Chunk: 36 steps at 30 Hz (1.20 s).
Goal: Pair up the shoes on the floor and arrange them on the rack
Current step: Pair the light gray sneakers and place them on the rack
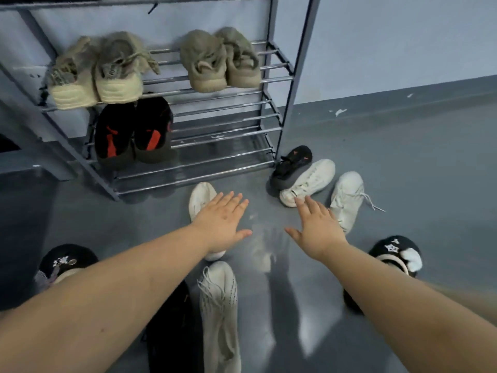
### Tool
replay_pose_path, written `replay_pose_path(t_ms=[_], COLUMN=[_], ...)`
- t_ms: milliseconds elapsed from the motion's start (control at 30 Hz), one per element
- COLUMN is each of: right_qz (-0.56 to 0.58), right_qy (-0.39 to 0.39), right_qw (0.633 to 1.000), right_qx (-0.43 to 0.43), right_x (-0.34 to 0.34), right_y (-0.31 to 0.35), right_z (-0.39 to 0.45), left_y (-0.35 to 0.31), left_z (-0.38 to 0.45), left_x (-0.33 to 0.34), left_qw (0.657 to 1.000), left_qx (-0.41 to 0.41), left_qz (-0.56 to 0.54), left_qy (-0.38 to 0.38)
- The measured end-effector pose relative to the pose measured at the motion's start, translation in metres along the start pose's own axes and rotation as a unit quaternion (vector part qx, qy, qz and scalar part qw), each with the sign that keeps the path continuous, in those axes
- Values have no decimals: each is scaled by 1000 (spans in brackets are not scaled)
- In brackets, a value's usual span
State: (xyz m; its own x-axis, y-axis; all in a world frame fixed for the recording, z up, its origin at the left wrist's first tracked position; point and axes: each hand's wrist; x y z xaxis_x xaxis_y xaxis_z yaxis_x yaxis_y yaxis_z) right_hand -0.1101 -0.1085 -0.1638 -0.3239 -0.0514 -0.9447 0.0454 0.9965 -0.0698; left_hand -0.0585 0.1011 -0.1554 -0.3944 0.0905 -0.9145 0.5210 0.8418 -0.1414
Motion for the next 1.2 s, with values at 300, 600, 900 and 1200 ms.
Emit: replay_pose_path(t_ms=[300, 600, 900, 1200], right_qz=[79, 103, 211, 487], right_qy=[27, 98, 135, 104], right_qw=[990, 966, 932, 787], right_qx=[117, 215, 260, 364], right_x=[44, 92, 124, 168], right_y=[-73, -132, -159, -172], right_z=[-3, 26, 96, 134], left_y=[-65, -90, -122, -176], left_z=[51, 115, 200, 275], left_x=[14, 40, 69, 106], left_qw=[998, 993, 970, 862], left_qx=[22, 8, -41, -141], left_qz=[-49, -77, -199, -461], left_qy=[38, 93, 131, 159])
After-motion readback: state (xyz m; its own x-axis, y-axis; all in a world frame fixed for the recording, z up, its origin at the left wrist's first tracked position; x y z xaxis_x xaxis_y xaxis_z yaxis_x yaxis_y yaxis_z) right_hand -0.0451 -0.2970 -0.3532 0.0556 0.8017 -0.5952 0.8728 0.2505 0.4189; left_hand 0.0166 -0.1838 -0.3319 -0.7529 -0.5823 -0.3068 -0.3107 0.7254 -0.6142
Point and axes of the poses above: each hand's wrist, its own z-axis towards the middle knuckle, its own x-axis out of the palm, y = z × x, and after that the axes turned 11 degrees about -z, right-handed
